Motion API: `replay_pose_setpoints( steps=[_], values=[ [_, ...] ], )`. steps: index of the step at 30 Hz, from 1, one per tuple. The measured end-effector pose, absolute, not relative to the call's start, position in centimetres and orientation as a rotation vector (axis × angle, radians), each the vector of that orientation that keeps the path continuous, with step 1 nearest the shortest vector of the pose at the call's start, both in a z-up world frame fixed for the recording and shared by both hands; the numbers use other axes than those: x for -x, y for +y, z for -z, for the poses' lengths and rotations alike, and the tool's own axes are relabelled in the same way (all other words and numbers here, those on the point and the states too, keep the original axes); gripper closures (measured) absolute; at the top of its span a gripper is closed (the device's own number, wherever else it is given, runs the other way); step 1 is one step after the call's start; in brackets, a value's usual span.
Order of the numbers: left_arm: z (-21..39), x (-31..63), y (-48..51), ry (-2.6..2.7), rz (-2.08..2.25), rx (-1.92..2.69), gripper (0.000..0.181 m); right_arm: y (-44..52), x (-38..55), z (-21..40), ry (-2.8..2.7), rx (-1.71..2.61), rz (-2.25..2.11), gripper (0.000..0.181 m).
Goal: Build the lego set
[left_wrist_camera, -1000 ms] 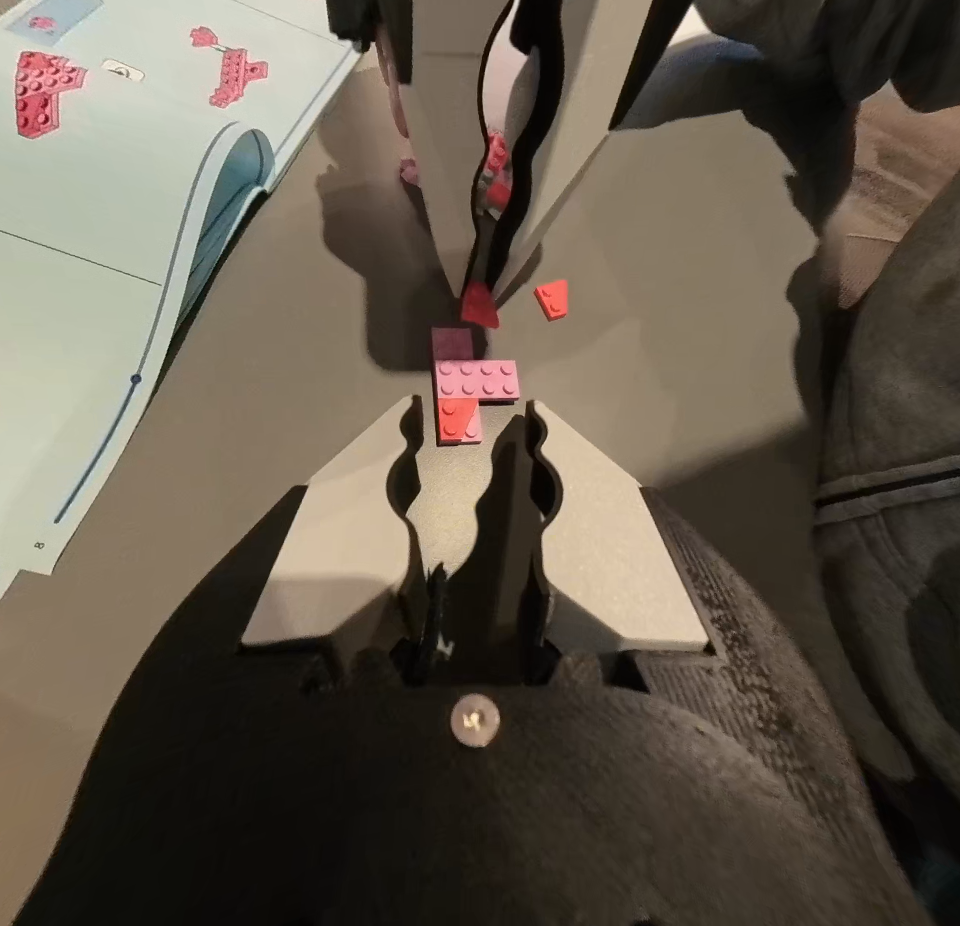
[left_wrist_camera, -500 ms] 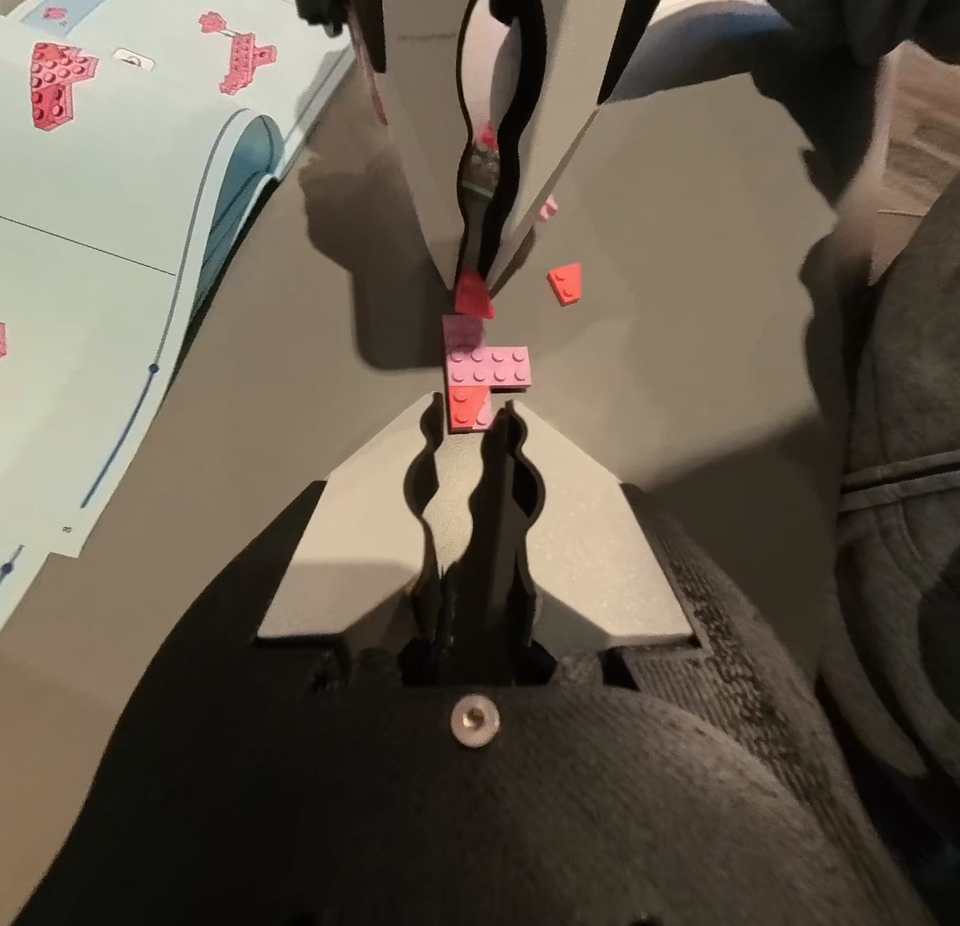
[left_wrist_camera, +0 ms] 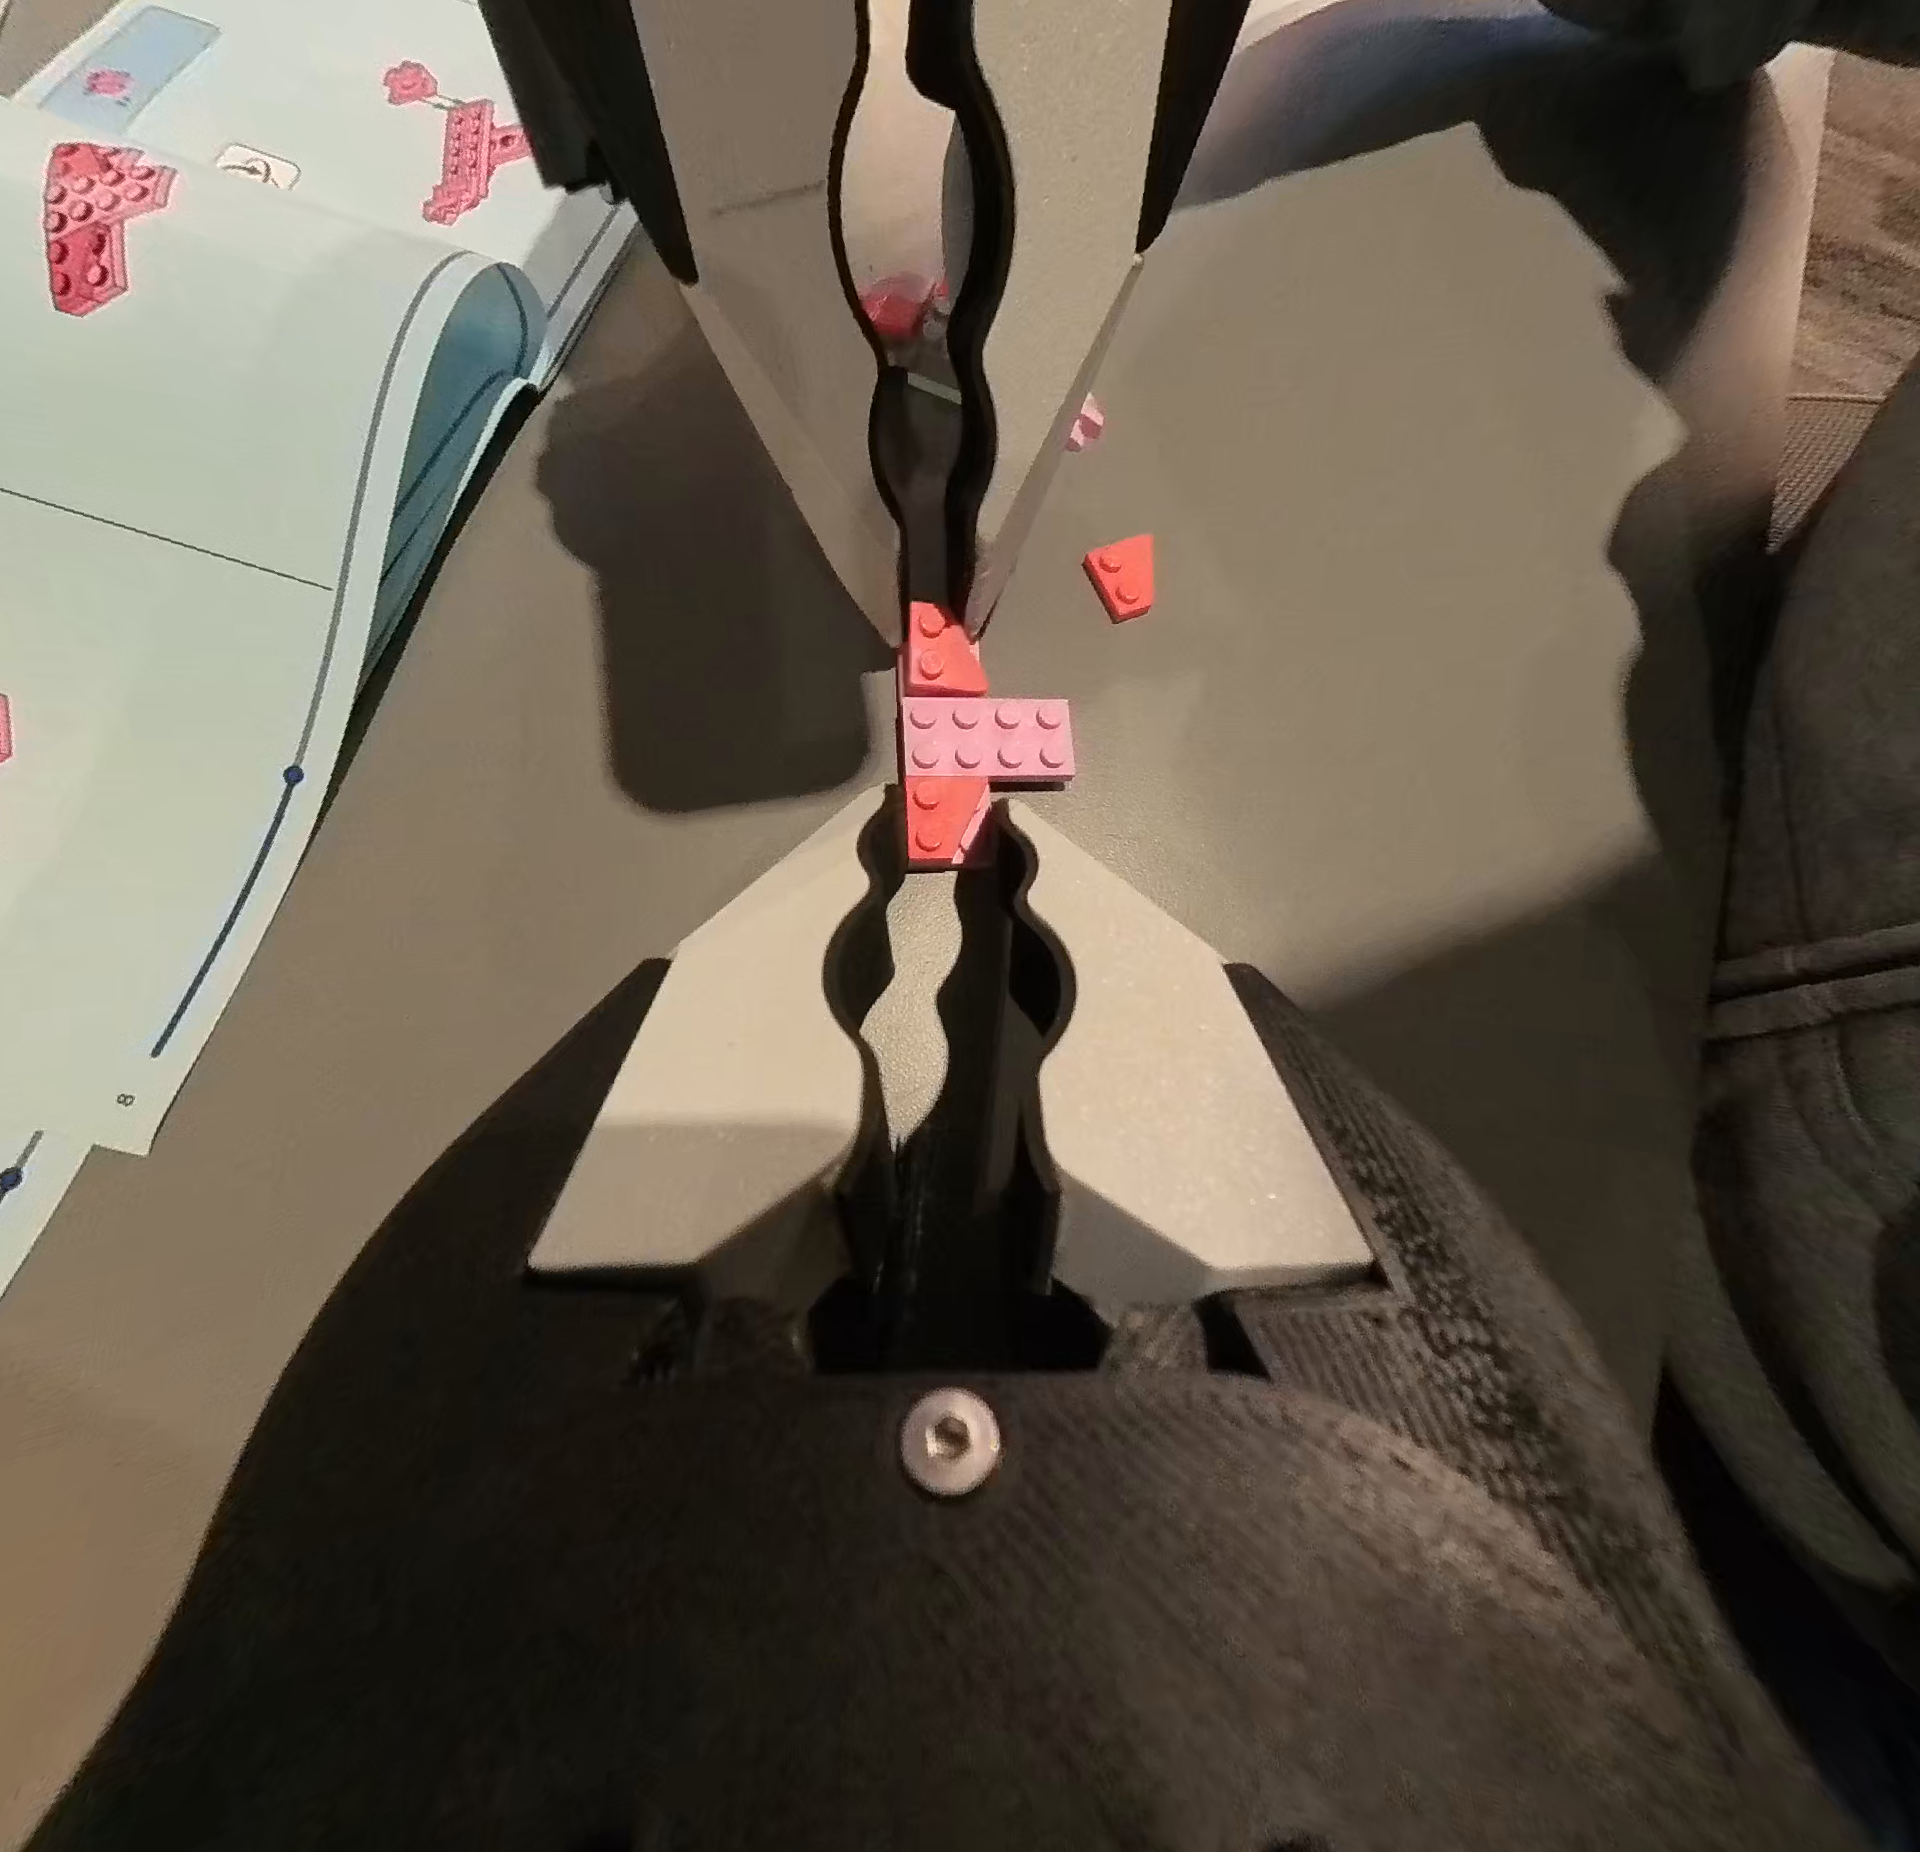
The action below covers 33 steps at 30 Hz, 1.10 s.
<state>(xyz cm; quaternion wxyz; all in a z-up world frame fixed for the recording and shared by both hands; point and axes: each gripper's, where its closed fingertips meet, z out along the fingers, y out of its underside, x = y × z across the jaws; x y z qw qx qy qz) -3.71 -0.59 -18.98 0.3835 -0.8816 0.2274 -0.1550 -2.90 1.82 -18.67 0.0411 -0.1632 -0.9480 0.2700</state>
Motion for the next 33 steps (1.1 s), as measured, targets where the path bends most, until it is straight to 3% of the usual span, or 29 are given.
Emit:
replay_pose_setpoints(
  steps=[20, 27, 33],
  values=[
    [19.0, 3.7, -0.6, 0.568, 0.381, 2.245, 0.165, 1.8, 3.1, 18.8, -2.952, 0.603, -0.81, 0.168],
    [18.9, 3.9, -0.7, 0.475, 0.413, 2.261, 0.166, 2.2, 3.6, 17.9, -2.803, 0.603, -0.77, 0.15],
    [17.5, 5.9, 0.0, 0.261, 0.434, 2.222, 0.166, 1.6, 5.2, 16.3, -2.362, 0.355, -0.668, 0.139]
  ],
)
